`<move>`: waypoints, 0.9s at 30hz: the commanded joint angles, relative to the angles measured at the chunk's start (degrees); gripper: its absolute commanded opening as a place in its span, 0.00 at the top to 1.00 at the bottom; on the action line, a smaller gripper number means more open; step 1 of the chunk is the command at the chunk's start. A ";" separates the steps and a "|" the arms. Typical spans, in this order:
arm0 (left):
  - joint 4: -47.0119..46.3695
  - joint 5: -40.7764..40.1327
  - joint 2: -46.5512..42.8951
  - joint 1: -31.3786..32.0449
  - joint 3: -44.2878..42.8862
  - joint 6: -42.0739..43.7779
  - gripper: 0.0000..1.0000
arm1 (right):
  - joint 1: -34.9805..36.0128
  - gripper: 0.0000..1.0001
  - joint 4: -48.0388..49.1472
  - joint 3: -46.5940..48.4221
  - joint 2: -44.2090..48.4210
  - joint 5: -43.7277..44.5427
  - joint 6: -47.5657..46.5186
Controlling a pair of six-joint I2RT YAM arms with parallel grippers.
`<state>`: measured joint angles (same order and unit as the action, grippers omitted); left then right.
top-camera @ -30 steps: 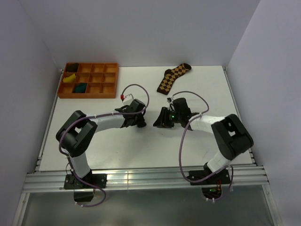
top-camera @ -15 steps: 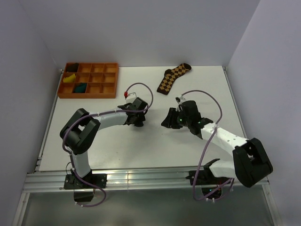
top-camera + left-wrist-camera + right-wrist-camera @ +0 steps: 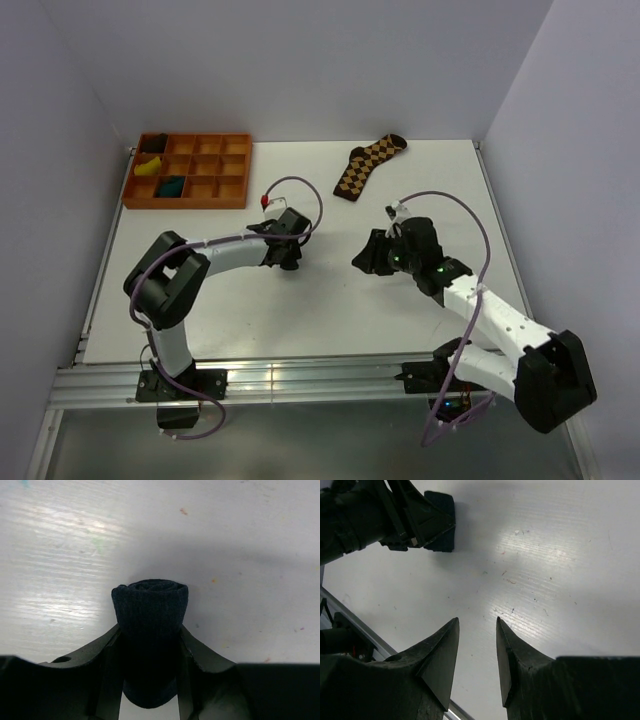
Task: Roll the socks
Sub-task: Pick up the sock at the center of the board, then place the sock in the storage box.
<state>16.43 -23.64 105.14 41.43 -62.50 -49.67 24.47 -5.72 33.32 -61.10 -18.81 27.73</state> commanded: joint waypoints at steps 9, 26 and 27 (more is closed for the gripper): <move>7.14 -0.79 -13.63 -12.58 0.11 17.73 1.00 | -1.00 0.57 -7.55 5.70 17.14 2.72 -10.05; -3.15 22.20 -3.20 -38.43 -21.69 59.15 1.00 | -1.00 0.36 -5.80 3.51 25.42 2.20 -11.20; -3.24 28.50 -0.75 -40.44 -23.70 61.95 1.00 | -1.00 0.36 -5.45 3.33 25.24 2.11 -11.12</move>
<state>14.59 -8.97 99.94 4.40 -82.02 1.10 23.83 -13.04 36.49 -35.48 -16.14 17.87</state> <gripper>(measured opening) 0.414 0.639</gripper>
